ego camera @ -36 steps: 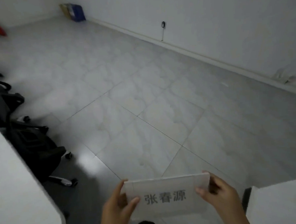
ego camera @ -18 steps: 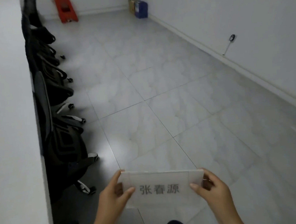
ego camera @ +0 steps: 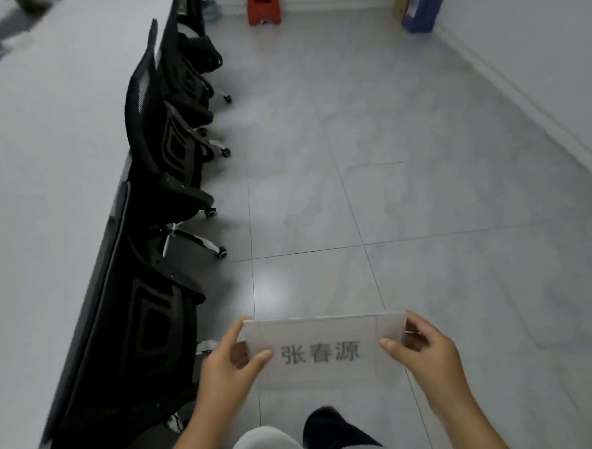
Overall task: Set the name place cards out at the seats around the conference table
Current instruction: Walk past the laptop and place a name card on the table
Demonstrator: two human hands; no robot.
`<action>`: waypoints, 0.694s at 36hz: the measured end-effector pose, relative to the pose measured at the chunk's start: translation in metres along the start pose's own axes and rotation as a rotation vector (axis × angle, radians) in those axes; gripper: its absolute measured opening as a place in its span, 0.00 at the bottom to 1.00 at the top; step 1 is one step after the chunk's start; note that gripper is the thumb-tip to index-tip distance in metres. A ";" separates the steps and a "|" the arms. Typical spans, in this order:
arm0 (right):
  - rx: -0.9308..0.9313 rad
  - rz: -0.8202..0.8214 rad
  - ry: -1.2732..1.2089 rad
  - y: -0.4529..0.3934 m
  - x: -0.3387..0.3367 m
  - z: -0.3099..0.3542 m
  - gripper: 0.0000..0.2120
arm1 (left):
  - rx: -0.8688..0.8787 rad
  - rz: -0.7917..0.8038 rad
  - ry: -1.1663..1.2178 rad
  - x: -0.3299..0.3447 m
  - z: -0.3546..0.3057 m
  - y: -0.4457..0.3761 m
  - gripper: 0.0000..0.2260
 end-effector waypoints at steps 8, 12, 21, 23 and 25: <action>0.045 0.146 0.075 -0.138 0.054 0.069 0.20 | -0.123 -0.171 0.078 -0.008 0.003 -0.105 0.24; 0.035 0.196 0.105 -0.206 0.096 0.115 0.20 | -0.159 -0.256 0.135 -0.020 0.009 -0.174 0.23; -0.062 0.296 0.131 -0.320 0.199 0.252 0.21 | -0.078 -0.360 0.092 -0.084 -0.015 -0.340 0.23; -0.063 0.318 0.144 -0.332 0.213 0.267 0.21 | -0.088 -0.372 0.094 -0.090 -0.021 -0.354 0.23; -0.065 0.357 0.170 -0.352 0.236 0.284 0.20 | -0.125 -0.423 0.102 -0.099 -0.019 -0.366 0.23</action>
Point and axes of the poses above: each hand's wrist, its own y-axis away from the middle knuckle, its own x-axis out of the palm, z = x × y, the point moved 10 cm from there along -y, towards the middle knuckle, and after that the axes turned 15 degrees about x, right-handed, at the moved point
